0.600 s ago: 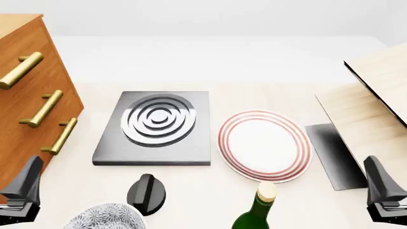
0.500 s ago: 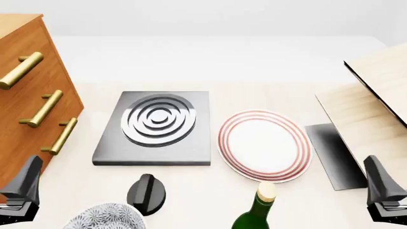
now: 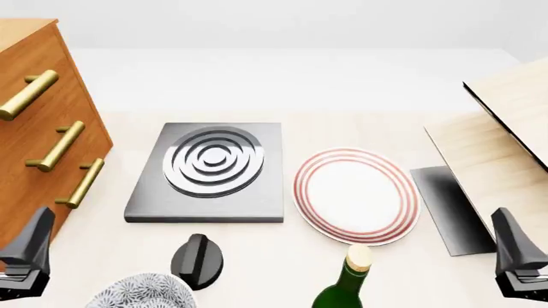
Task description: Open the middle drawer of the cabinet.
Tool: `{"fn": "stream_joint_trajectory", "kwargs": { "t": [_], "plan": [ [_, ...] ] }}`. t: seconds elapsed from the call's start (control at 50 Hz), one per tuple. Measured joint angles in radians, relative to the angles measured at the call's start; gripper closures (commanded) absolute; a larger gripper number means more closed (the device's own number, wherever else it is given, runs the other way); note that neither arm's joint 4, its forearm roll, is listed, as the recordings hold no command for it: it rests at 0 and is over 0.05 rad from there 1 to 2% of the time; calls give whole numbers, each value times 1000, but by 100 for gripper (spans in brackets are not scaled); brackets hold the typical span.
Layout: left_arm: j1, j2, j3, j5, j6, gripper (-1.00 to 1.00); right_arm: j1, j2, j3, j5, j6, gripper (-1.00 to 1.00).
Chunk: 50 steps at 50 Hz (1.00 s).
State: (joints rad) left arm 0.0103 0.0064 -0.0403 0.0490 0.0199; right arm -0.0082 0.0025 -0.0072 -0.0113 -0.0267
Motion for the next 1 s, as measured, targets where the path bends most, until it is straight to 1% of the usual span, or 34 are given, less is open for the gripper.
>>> {"fn": "stream_joint_trajectory", "kwargs": {
  "t": [0.24, 0.5, 0.64, 0.74, 0.84, 1.0],
  "plan": [
    [-3, -3, -37, 3, 89, -100, 0, 0, 0, 0, -1, -100],
    [-34, 1, -138, 83, 193, -100, 0, 0, 0, -1, -1, -100],
    [-53, 58, -189, 66, 264, -100, 0, 0, 0, -1, -1, -100],
    [-60, 132, -209, 8, 337, -100, -1, 0, 0, -1, -1, -100],
    [-68, 236, -216, -88, 417, -100, 0, 0, 0, -1, -1, -100],
    [-65, 461, -210, -307, 533, -100, 0, 0, 0, -1, -1, -100]
  ]
}}
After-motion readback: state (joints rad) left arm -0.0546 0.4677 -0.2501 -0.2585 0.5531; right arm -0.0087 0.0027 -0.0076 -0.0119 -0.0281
